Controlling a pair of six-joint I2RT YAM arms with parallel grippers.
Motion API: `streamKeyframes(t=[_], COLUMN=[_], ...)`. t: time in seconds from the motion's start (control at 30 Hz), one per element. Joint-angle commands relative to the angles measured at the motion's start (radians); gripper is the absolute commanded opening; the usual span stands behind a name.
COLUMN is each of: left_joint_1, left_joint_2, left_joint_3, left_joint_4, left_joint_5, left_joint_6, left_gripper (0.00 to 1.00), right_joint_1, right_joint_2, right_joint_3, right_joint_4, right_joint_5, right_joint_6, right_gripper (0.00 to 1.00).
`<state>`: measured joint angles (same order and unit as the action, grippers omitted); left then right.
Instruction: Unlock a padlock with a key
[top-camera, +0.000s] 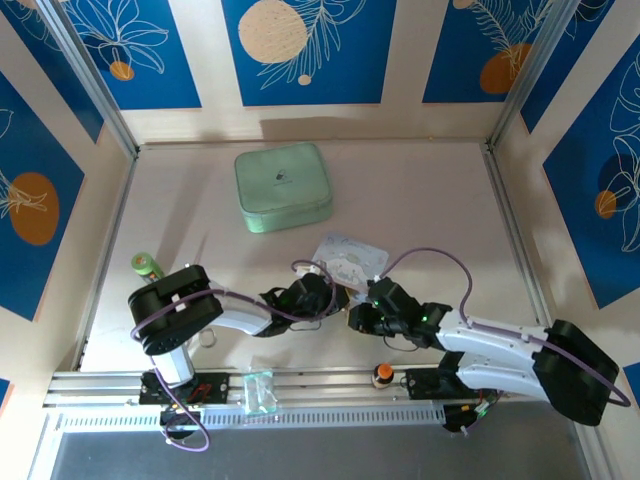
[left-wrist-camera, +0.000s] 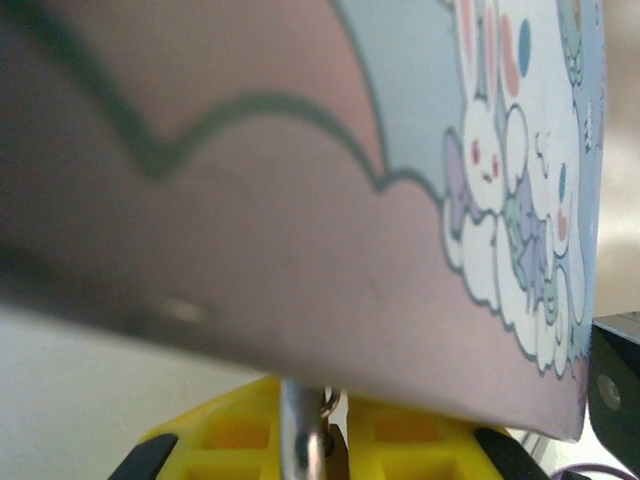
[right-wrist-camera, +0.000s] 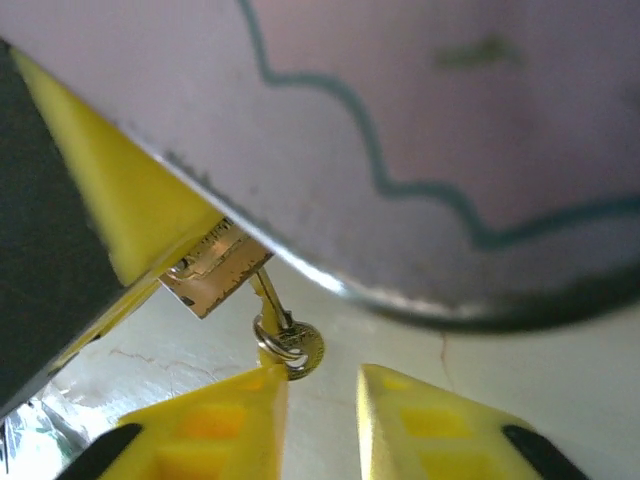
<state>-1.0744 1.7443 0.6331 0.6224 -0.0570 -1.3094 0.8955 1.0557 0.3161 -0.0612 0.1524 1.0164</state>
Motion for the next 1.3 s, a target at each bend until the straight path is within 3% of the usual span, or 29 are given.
streamKeyframes(t=[0.0,0.1,0.4,0.6,0.77,0.9,1.0,1.03,1.13,1.27], left_joint_1=[-0.002,-0.002,-0.002,-0.007,-0.009,-0.007,-0.004,-0.001,0.001,0.004], left_joint_2=[-0.024,-0.032,-0.037,-0.038,-0.077,-0.088,-0.090,-0.080,-0.053,-0.013], left_joint_3=[-0.006,-0.014,-0.024,-0.039,-0.026,-0.036,0.002,0.013,0.021,0.058], left_joint_4=[0.005,0.005,0.028,0.099,0.042,0.007,-0.127,-0.151,-0.140,-0.152], left_joint_5=[0.045,0.045,0.045,0.070,0.066,0.034,0.002,0.004,0.010,0.048], left_joint_6=[-0.047,-0.050,-0.059,-0.106,-0.081,-0.054,0.020,0.039,0.057,0.073], left_gripper=[0.00,0.00,0.00,0.00,0.00,0.00,0.00,0.05,0.16,0.18], right_joint_1=[0.005,0.002,-0.013,-0.076,-0.076,-0.082,-0.081,-0.083,-0.083,-0.031], right_joint_2=[0.057,0.075,0.017,-0.027,-0.053,-0.115,-0.167,-0.168,-0.141,-0.106], right_joint_3=[0.040,0.029,-0.020,-0.079,-0.120,-0.066,-0.016,-0.007,-0.005,0.019], right_joint_4=[0.048,0.096,0.105,0.205,0.306,0.110,-0.105,-0.152,-0.169,-0.161], right_joint_5=[-0.016,-0.019,-0.021,-0.097,-0.112,-0.062,-0.006,-0.008,-0.047,-0.022], right_joint_6=[-0.003,0.006,0.033,0.036,0.058,0.031,0.029,0.025,-0.018,-0.077], right_gripper=[0.14,0.09,0.10,0.09,0.09,0.09,0.11,0.12,0.17,0.20])
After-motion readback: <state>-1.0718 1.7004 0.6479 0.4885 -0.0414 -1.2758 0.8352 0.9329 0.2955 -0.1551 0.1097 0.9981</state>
